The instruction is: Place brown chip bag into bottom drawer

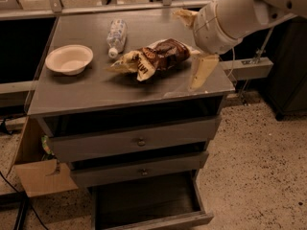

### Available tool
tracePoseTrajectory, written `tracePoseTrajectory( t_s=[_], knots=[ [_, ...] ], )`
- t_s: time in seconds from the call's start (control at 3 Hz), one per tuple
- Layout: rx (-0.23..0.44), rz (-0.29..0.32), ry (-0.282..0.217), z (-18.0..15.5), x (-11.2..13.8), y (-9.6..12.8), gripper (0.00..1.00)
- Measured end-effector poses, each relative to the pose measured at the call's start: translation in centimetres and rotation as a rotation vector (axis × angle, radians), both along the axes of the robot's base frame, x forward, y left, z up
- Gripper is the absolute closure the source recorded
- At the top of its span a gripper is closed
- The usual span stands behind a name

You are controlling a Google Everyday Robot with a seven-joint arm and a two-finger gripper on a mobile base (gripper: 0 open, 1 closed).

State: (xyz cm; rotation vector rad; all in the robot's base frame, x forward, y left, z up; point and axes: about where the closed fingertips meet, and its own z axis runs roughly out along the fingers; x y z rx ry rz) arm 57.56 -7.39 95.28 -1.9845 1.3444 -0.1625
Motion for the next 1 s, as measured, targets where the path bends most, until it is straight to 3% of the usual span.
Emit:
tracePoseTrajectory(
  t_s=[0.33, 1.0],
  knots=[
    [-0.020, 0.057, -0.028, -0.6, 2.5, 2.3, 0.00],
    [-0.029, 0.098, -0.064, -2.1, 7.4, 4.2, 0.00]
  ],
)
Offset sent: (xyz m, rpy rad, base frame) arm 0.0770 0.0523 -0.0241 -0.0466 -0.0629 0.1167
